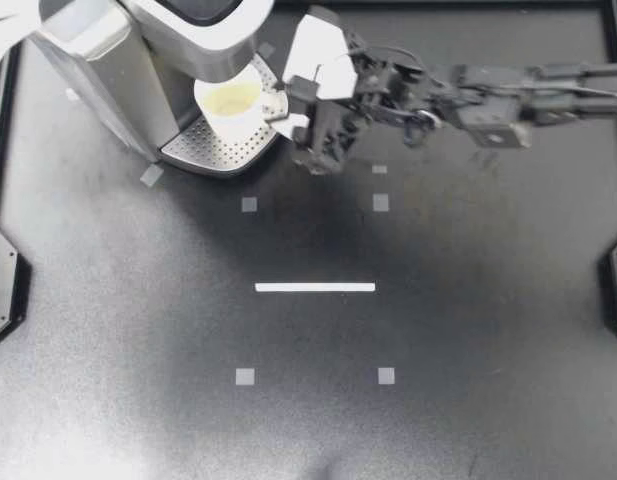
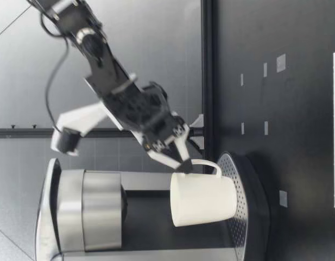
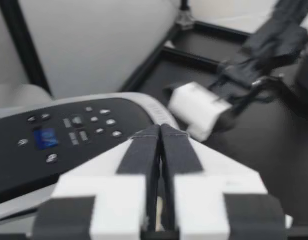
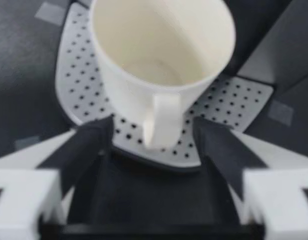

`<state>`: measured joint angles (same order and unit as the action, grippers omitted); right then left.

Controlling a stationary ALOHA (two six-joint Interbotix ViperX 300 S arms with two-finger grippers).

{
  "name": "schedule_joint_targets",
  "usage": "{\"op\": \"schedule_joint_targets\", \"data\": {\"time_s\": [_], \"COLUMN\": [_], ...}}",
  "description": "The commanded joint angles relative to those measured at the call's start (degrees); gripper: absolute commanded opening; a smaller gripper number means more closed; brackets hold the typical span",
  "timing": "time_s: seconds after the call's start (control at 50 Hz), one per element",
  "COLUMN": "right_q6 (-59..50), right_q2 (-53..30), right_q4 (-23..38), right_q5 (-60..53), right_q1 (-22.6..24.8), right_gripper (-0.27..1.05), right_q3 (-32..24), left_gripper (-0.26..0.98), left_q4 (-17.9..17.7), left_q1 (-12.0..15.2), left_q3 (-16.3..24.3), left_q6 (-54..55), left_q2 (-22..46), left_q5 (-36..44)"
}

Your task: Place the coffee capsule inside the capsule container, then place the cup onto the center of the cup tray.

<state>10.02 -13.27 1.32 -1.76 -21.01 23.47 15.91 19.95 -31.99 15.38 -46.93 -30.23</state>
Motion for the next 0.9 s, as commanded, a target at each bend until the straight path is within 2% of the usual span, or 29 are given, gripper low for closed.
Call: {"op": "schedule_joint_targets", "data": {"time_s": [0.0,0.14,0.26,0.4,0.48,0.88], "right_q6": [-0.3,-2.5,-5.8,-8.2,-8.3,-8.0], "right_q2": [5.4,11.5,17.1,22.0,23.5,24.0], "right_q4": [-0.3,-1.6,-1.8,-1.7,-1.7,-1.6], "right_q5": [-1.3,-2.1,-2.5,-4.0,-5.5,-6.2], "right_q1": [0.3,0.6,0.8,1.3,1.4,1.4], "right_gripper": [0.65,0.65,0.65,0.65,0.65,0.65], "right_q3": [1.8,7.0,11.6,15.6,17.3,18.8], "left_gripper": [0.06,0.06,0.06,0.06,0.06,0.06], "left_q4": [0.2,0.1,0.9,4.0,4.7,5.3], "left_q1": [2.0,4.6,5.0,5.0,5.0,6.2], "left_q3": [0.7,4.3,10.7,18.2,20.9,22.6], "left_q6": [0.0,0.0,-1.0,-1.3,-1.5,-1.5], "left_q2": [0.9,5.5,11.9,18.3,20.7,26.3], "left_q5": [1.6,-1.0,-7.3,-13.4,-15.2,-16.2]}}
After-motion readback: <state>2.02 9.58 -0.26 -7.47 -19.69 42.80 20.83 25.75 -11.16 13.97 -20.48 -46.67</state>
